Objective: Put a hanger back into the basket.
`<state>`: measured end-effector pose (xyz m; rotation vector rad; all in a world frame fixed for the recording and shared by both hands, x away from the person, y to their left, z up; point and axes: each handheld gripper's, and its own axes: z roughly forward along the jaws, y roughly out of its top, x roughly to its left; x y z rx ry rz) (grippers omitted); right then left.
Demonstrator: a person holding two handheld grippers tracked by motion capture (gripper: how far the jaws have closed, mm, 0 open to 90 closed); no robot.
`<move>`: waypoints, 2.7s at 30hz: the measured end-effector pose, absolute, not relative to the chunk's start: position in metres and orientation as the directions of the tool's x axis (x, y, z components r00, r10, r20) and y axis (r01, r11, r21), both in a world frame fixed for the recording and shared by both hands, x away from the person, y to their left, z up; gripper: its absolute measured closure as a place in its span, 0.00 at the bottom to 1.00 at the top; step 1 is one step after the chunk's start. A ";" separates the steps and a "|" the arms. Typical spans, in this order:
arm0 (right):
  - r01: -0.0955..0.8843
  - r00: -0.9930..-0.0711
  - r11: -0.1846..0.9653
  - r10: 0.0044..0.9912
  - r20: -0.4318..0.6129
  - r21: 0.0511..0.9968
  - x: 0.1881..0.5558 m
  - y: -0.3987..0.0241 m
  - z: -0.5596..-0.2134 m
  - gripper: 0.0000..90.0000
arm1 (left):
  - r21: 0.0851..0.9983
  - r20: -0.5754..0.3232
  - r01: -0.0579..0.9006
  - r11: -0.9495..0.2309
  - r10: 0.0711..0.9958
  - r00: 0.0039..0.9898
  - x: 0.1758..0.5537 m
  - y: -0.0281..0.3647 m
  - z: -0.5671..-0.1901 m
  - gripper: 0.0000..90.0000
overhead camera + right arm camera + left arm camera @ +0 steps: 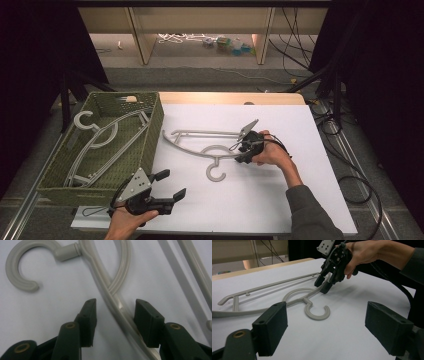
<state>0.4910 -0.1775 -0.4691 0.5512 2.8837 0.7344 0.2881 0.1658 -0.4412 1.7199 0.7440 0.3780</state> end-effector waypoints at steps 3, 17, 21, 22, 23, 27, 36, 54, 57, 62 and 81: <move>0.308 -0.936 0.841 0.350 -0.015 0.445 0.494 -0.173 -0.467 0.62 | 0.951 -0.124 0.278 -0.138 0.651 0.749 0.288 0.166 -0.441 0.20; 0.156 -0.984 0.932 0.177 -0.034 0.326 0.500 -0.162 -0.460 0.83 | 0.947 -0.131 0.290 -0.137 0.659 0.741 0.288 0.167 -0.442 0.20; 0.130 -0.989 0.939 0.146 -0.027 0.319 0.501 -0.162 -0.460 0.84 | 0.946 -0.134 0.294 -0.138 0.659 0.740 0.288 0.166 -0.442 0.21; 0.123 -0.990 0.942 0.139 -0.031 0.313 0.501 -0.161 -0.459 0.84 | 0.945 -0.136 0.296 -0.137 0.660 0.739 0.288 0.166 -0.442 0.21; 0.122 -0.990 0.944 0.137 -0.028 0.308 0.501 -0.160 -0.459 0.85 | 0.945 -0.135 0.295 -0.138 0.660 0.739 0.288 0.166 -0.442 0.21; 0.047 -0.997 0.952 0.064 -0.048 0.302 0.501 -0.159 -0.459 0.90 | 0.945 -0.133 0.296 -0.140 0.662 0.737 0.288 0.166 -0.442 0.21; 0.013 -0.998 0.941 0.033 -0.053 0.338 0.495 -0.165 -0.454 0.92 | 0.945 -0.116 0.287 -0.155 0.663 0.740 0.289 0.163 -0.439 0.22; 0.033 -0.998 0.909 0.052 -0.033 0.416 0.482 -0.185 -0.429 0.92 | 0.929 -0.011 0.248 -0.275 0.649 0.761 0.308 0.133 -0.444 0.27; 0.023 -0.998 0.914 0.044 -0.044 0.405 0.479 -0.187 -0.428 0.92 | 0.924 0.001 0.250 -0.291 0.653 0.758 0.315 0.130 -0.446 0.27; 0.004 -0.997 0.909 0.034 -0.065 0.417 0.473 -0.189 -0.419 0.92 | 0.912 0.033 0.257 -0.319 0.683 0.730 0.327 0.126 -0.451 0.28; -0.022 -0.997 0.896 0.011 -0.071 0.444 0.442 -0.194 -0.397 0.92 | 0.878 0.210 0.167 -0.449 0.674 0.709 0.366 0.102 -0.466 0.34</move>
